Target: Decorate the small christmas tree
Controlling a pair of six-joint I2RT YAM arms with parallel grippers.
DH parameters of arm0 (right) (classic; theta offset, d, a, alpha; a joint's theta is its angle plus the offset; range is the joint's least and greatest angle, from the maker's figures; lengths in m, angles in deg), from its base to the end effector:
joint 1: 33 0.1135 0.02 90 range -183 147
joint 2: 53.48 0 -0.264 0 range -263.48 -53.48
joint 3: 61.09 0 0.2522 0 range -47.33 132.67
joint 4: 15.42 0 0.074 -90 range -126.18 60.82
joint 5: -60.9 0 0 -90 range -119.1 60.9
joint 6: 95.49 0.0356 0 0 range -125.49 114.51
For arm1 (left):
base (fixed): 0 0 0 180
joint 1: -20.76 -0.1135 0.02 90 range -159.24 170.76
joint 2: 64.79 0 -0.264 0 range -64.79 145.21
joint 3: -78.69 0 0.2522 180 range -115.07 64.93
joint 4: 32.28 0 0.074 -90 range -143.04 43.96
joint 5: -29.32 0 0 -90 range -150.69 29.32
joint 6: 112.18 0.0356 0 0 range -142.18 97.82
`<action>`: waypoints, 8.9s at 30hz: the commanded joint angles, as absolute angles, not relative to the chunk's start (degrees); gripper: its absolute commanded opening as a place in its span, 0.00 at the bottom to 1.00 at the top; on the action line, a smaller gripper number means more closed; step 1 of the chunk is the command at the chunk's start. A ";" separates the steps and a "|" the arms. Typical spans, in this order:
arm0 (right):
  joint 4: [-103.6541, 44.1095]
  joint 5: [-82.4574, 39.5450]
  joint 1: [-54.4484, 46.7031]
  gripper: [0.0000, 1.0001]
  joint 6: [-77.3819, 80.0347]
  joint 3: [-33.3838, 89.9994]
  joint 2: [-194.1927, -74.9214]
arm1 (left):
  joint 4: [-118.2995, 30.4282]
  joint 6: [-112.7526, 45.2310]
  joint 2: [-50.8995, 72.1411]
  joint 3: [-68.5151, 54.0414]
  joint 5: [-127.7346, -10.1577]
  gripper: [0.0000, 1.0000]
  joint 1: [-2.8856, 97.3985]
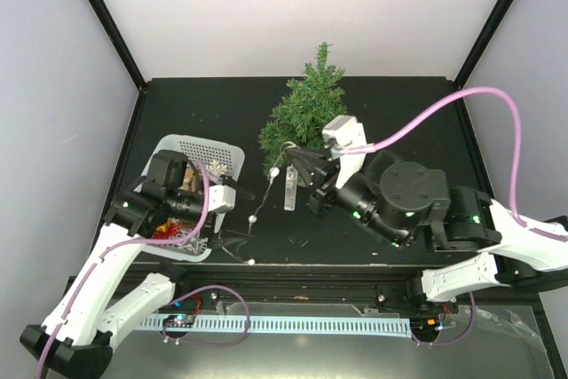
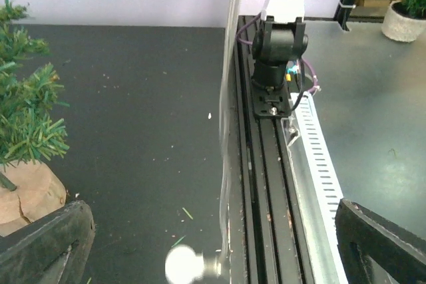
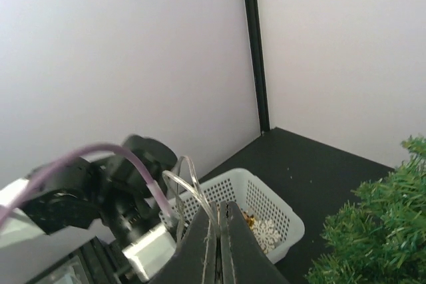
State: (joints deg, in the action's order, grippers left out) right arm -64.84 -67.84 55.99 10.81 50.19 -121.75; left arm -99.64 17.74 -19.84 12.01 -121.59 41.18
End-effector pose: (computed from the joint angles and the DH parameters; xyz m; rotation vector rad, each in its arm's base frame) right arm 0.0259 0.2074 0.5194 -0.5586 1.6317 0.8182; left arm 0.1122 -0.0750 0.3281 1.4332 1.5022 -1.0306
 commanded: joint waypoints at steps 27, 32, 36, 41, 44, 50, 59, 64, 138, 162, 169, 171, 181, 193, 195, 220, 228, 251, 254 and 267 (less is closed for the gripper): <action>-67.48 -70.28 55.89 0.01 9.30 55.42 -114.67 | -89.10 22.70 -4.04 15.69 -109.20 0.90 55.84; -68.45 -70.66 55.82 0.01 9.45 56.02 -113.89 | -87.45 22.47 -4.86 18.11 -107.13 0.79 55.89; -69.31 -71.27 55.91 0.01 9.75 55.81 -113.22 | -88.74 22.70 -5.11 17.80 -105.76 0.70 55.74; -69.57 -72.25 55.89 0.01 10.20 54.81 -112.31 | -88.39 22.47 -6.39 18.78 -103.23 0.61 55.66; -69.83 -72.55 55.82 0.01 10.61 54.14 -111.93 | -87.99 22.72 -6.36 18.84 -100.98 0.33 55.67; -71.00 -76.94 55.83 0.01 12.12 50.29 -109.44 | -91.72 23.78 -5.87 12.81 -97.72 0.01 52.74; -80.80 -80.51 49.11 0.01 19.62 46.46 -108.14 | -92.36 23.34 -7.15 -0.15 -100.10 0.01 40.79; -82.41 -72.97 39.28 0.01 21.50 42.06 -107.72 | -90.60 21.76 -4.80 -5.60 -101.83 0.02 35.83; -64.66 -54.57 9.08 0.01 21.10 13.90 -113.21 | -71.49 10.53 29.11 -21.40 -94.86 0.02 32.69; -60.45 -51.39 -3.90 0.01 22.02 11.38 -116.83 | -72.56 9.81 32.15 -24.27 -95.19 0.01 33.44; -58.83 -47.15 -4.00 0.01 22.27 8.88 -116.83 | -72.59 10.42 32.33 -23.85 -94.30 0.02 33.50; -57.31 -46.94 -3.99 0.01 21.86 7.53 -116.54 | -72.59 10.51 32.48 -23.92 -94.10 0.02 33.50; -56.78 -47.00 -4.15 0.01 21.08 12.32 -123.78 | -71.84 9.72 32.90 -23.99 -94.21 0.01 33.50; -58.16 -42.05 -4.48 0.27 21.29 17.13 -128.93 | -73.77 10.04 34.35 -26.86 -93.99 0.02 33.49; -58.79 -41.54 -4.42 0.46 20.81 17.50 -128.24 | -74.48 10.22 34.82 -27.74 -93.99 0.02 33.49; -64.49 -39.38 -4.44 0.63 23.56 18.03 -115.68 | -82.91 14.64 42.54 -31.92 -91.78 0.10 33.50; -64.10 -38.36 -4.45 0.63 23.61 18.04 -114.96 | -83.00 12.91 41.91 -34.51 -91.18 0.02 33.41; -48.19 -21.01 -15.32 0.60 27.67 22.85 -120.57 | -79.37 10.38 43.80 -50.38 -88.79 0.01 37.19; -47.74 -20.02 -15.34 0.60 26.67 23.56 -121.33 | -79.04 10.55 44.45 -51.96 -88.46 0.02 37.75; -46.66 -20.92 -15.55 0.60 26.11 22.11 -122.00 | -73.07 9.50 42.77 -52.67 -86.02 0.02 38.61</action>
